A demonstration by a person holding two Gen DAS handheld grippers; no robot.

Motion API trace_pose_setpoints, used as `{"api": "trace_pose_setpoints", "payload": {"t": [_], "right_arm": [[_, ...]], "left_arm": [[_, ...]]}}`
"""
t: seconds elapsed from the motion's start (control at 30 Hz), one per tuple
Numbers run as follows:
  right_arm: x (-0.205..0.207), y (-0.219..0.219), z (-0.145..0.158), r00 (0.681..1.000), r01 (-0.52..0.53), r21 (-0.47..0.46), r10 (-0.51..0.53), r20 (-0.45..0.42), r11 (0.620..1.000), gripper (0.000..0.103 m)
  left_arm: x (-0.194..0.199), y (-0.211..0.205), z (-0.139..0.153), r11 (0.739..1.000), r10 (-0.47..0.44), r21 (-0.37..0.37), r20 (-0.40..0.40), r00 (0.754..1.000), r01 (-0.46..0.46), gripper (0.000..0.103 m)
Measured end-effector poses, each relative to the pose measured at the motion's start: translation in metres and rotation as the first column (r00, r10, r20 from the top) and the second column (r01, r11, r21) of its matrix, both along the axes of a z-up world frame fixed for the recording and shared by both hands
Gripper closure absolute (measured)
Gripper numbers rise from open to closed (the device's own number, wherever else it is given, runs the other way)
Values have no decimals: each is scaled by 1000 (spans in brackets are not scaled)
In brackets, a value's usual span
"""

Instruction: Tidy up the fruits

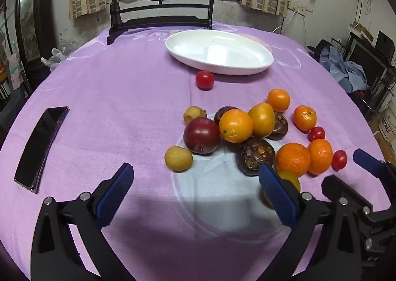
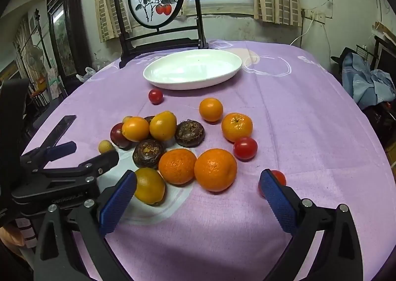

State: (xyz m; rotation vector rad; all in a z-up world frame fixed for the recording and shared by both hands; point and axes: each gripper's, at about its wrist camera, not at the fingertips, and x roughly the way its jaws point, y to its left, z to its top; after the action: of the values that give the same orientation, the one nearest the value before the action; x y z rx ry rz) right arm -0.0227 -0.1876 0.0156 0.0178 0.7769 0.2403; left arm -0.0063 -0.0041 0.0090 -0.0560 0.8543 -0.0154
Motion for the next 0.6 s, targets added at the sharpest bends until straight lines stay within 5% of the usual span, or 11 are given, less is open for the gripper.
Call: {"api": "trace_pose_setpoints", "payload": {"t": [0.6], "right_arm": [[9,-8,-11,999,18,33,-17,-31,999,3]], "left_arm": [[3,2,-5,1000,6,-1,-23,1000,-6,4]]}}
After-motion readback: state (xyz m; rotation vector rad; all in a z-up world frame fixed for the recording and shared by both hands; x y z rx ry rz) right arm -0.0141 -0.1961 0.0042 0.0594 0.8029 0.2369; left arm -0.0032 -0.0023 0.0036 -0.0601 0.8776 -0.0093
